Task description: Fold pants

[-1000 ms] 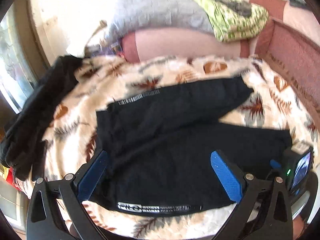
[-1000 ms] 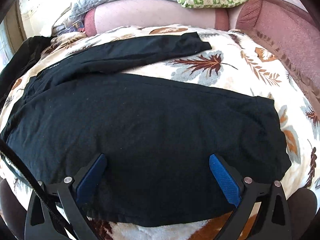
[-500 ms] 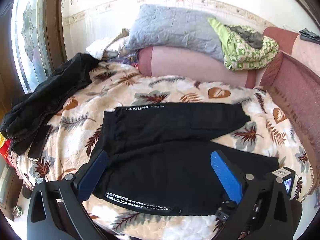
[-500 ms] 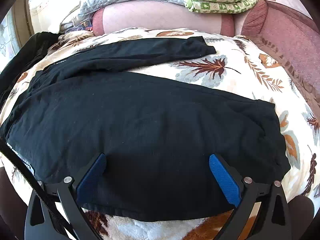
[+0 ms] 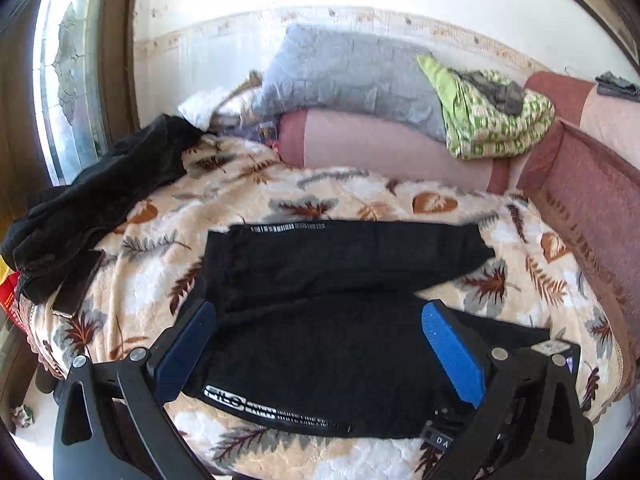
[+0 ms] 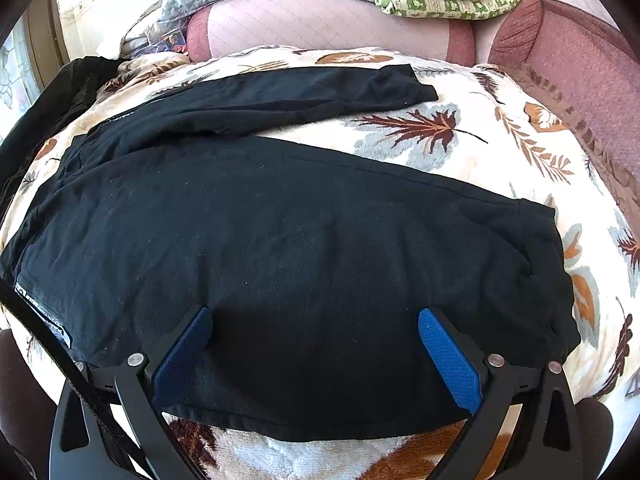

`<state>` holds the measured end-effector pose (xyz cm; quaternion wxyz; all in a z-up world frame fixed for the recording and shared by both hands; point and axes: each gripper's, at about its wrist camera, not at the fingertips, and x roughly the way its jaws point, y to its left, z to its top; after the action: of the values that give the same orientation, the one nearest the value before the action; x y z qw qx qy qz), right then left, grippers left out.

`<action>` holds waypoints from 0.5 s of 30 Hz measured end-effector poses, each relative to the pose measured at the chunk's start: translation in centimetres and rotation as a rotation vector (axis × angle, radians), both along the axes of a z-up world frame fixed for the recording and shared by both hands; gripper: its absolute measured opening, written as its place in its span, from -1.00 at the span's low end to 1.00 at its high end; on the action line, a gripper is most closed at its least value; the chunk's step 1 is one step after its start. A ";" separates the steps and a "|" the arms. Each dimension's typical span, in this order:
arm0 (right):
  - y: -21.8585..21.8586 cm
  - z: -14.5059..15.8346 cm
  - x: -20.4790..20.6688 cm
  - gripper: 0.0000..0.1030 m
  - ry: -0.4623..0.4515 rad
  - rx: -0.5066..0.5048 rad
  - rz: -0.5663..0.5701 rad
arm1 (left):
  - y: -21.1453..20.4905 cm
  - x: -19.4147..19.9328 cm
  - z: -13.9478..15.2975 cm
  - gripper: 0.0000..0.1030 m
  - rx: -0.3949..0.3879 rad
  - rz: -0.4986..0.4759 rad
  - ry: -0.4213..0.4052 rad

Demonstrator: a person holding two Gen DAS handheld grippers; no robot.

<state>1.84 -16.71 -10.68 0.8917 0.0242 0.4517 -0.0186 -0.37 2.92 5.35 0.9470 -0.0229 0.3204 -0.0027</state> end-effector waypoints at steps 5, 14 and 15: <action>0.0 0.0 0.0 1.00 -0.004 -0.003 0.002 | -1.2 0.6 -2.3 1.00 0.064 -0.040 0.109; 0.2 -0.1 -0.4 1.00 -0.029 -0.006 0.008 | -2.0 1.6 -4.2 1.00 0.077 -0.068 0.186; 0.1 -0.1 -0.5 1.00 -0.034 -0.005 0.009 | -2.0 1.8 -4.5 1.00 0.076 -0.071 0.195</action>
<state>1.33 -16.56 -10.76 0.8993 0.0201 0.4366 -0.0151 1.42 0.92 0.90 0.9108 0.0243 0.4116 -0.0220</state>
